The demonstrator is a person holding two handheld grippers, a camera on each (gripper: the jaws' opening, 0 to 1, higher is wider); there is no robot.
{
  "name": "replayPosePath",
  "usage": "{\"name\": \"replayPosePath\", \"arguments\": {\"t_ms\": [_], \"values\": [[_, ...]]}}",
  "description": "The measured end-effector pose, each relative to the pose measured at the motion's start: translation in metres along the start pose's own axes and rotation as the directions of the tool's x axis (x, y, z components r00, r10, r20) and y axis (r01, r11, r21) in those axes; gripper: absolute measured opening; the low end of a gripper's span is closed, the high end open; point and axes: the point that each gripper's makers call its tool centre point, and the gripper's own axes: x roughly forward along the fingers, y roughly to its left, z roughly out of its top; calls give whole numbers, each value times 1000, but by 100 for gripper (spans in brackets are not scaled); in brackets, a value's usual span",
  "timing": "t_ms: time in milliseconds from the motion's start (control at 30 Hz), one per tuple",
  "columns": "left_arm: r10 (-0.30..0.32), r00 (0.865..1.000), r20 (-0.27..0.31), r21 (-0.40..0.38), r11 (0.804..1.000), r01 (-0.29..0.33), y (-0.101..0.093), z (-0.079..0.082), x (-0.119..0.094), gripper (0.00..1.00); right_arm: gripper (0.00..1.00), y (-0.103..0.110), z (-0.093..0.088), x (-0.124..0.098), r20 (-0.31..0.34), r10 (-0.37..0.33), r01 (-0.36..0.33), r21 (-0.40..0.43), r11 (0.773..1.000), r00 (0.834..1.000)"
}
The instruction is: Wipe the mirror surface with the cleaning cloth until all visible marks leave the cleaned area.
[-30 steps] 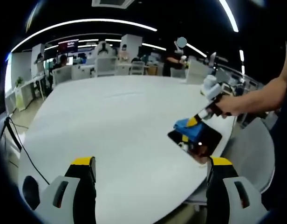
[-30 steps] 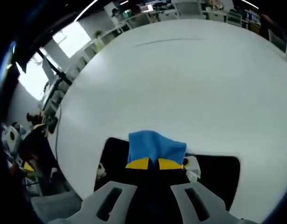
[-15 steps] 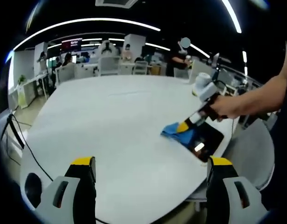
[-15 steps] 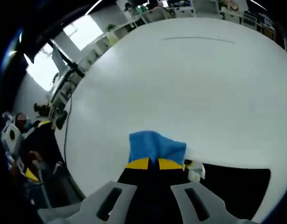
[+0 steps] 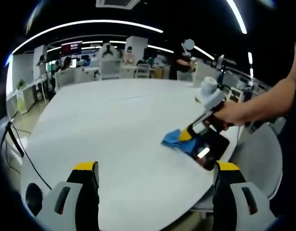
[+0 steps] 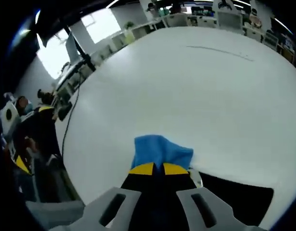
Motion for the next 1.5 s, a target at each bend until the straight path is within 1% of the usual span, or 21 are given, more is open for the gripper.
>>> {"name": "replayPosePath", "arguments": {"t_ms": [67, 300, 400, 500, 567, 600, 633, 767, 833, 1133, 1200, 1300, 1400, 1500], "values": [[2, 1000, 2, 0, 1000, -2, 1, 0, 1, 100, 0, 0, -2, -1, 9, 10, -10, -13, 1000, 1000], [-5, 1000, 8, 16, 1000, 5, -7, 7, 3, 100, 0, 4, -18, -11, 10, 15, -15, 29, 999, 1000], [-9, 1000, 8, 22, 1000, 9, -8, 8, 4, 100, 0, 8, -23, -13, 32, 14, -14, 8, 1000, 999], [-13, 1000, 3, 27, 1000, 13, -11, 7, 4, 100, 0, 11, -30, -16, 33, 11, -11, 0, 1000, 999], [-16, 1000, 5, 33, 999, 16, -13, 8, 4, 100, 0, 16, -38, -20, 16, 38, -38, 35, 999, 999], [-17, 1000, 4, 35, 999, 16, -14, 8, 4, 100, 0, 15, -39, -21, 35, 38, -39, 38, 999, 999], [-18, 1000, 3, 38, 999, 18, -15, 7, 4, 100, 0, 15, -41, -22, 39, 39, -41, 38, 998, 998], [-26, 1000, -9, 51, 998, 27, -19, 3, 5, 100, 0, 20, -47, -24, 32, 40, -40, 13, 999, 999], [-28, 1000, -7, 49, 998, 29, -20, 3, 5, 100, 0, 23, -50, -25, 24, 40, -39, -16, 999, 999], [-19, 1000, 1, 40, 999, 19, -19, 6, 2, 100, 0, 22, -50, -25, 18, 35, -33, -78, 996, 999], [-17, 1000, 10, 29, 999, 17, -20, 7, 2, 100, 0, 22, -50, -26, 22, 38, -36, -90, 995, 999], [-15, 1000, 8, 28, 999, 15, -22, 6, 3, 100, 0, 21, -52, -27, 32, 43, -40, -99, 994, 999], [-18, 1000, 5, 27, 999, 18, -24, 4, 5, 100, 0, 12, -54, -30, 44, 45, -41, -90, 995, 998], [-21, 1000, 9, 19, 1000, 21, -28, 6, 7, 100, 0, 2, -55, -35, 64, 40, -35, -76, 996, 997]]}}
